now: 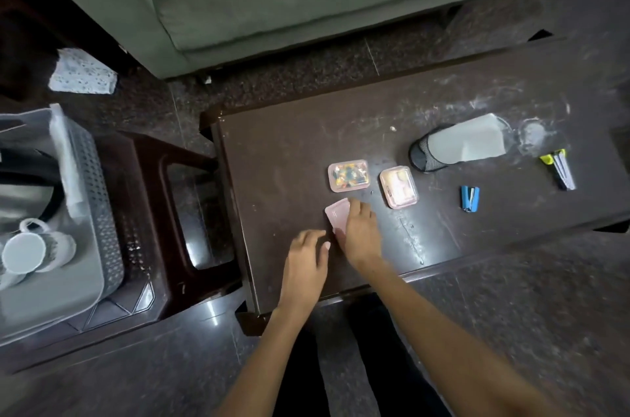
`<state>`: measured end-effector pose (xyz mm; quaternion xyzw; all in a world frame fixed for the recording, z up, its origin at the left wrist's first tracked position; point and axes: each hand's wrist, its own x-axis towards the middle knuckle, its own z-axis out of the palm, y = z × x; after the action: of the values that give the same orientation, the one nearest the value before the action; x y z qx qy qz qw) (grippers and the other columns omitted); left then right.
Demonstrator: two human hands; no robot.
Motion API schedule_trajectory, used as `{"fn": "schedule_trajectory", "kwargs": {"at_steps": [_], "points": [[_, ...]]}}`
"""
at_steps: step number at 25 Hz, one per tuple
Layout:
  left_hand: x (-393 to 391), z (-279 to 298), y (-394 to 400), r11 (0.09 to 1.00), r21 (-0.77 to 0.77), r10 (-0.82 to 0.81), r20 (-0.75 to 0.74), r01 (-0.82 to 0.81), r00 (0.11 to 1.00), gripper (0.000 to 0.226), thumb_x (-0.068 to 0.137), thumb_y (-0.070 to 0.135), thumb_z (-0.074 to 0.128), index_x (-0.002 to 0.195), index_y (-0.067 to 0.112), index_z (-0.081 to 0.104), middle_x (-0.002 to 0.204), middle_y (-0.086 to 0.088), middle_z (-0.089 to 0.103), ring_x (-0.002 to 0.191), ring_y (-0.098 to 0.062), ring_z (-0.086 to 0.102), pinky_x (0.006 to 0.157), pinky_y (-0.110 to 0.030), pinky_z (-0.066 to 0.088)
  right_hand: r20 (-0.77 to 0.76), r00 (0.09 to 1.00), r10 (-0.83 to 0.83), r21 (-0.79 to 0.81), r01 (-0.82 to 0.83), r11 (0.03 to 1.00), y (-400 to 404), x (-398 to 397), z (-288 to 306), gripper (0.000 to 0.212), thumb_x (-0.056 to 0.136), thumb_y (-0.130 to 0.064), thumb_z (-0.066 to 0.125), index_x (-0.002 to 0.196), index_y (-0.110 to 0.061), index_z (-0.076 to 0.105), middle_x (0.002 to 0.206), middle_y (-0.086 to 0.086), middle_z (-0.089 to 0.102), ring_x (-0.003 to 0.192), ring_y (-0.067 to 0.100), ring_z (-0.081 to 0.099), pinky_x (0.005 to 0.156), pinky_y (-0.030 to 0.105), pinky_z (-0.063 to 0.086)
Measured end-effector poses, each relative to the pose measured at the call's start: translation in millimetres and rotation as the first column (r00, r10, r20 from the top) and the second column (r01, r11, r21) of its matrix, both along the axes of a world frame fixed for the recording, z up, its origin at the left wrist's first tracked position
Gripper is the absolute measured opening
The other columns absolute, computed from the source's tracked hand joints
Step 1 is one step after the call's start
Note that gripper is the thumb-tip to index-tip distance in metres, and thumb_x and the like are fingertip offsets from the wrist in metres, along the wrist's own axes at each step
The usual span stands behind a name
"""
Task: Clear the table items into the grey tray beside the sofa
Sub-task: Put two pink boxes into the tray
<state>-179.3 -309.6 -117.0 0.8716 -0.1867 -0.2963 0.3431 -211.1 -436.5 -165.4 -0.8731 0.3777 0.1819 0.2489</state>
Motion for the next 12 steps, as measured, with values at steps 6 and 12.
{"fn": "schedule_trajectory", "kwargs": {"at_steps": [6, 12], "points": [[3.5, -3.1, -28.7, 0.914, -0.056, 0.291, -0.600, -0.402, 0.745, 0.052, 0.090, 0.023, 0.062, 0.138, 0.012, 0.044, 0.127, -0.008, 0.059, 0.112, -0.019, 0.059, 0.089, -0.031, 0.052, -0.143, 0.798, -0.585, 0.832, 0.417, 0.366, -52.2, -10.1, 33.9, 0.018, 0.085, -0.024, 0.060, 0.103, -0.023, 0.064, 0.107, 0.008, 0.065, 0.082, 0.014, 0.065, 0.060, 0.027, 0.057], [-4.9, 0.7, -66.3, 0.619, -0.072, 0.425, -0.806, -0.782, 0.411, 0.035, 0.089, 0.015, 0.063, 0.123, 0.007, 0.058, 0.116, -0.012, 0.067, 0.105, -0.021, 0.064, 0.077, -0.030, 0.058, 0.120, 0.916, -0.382, 0.594, 0.241, 0.767, -73.1, -11.3, 45.6, 0.035, 0.097, -0.030, 0.049, 0.090, 0.002, 0.064, 0.083, 0.017, 0.066, 0.076, 0.028, 0.066, 0.064, 0.046, 0.059]]}}
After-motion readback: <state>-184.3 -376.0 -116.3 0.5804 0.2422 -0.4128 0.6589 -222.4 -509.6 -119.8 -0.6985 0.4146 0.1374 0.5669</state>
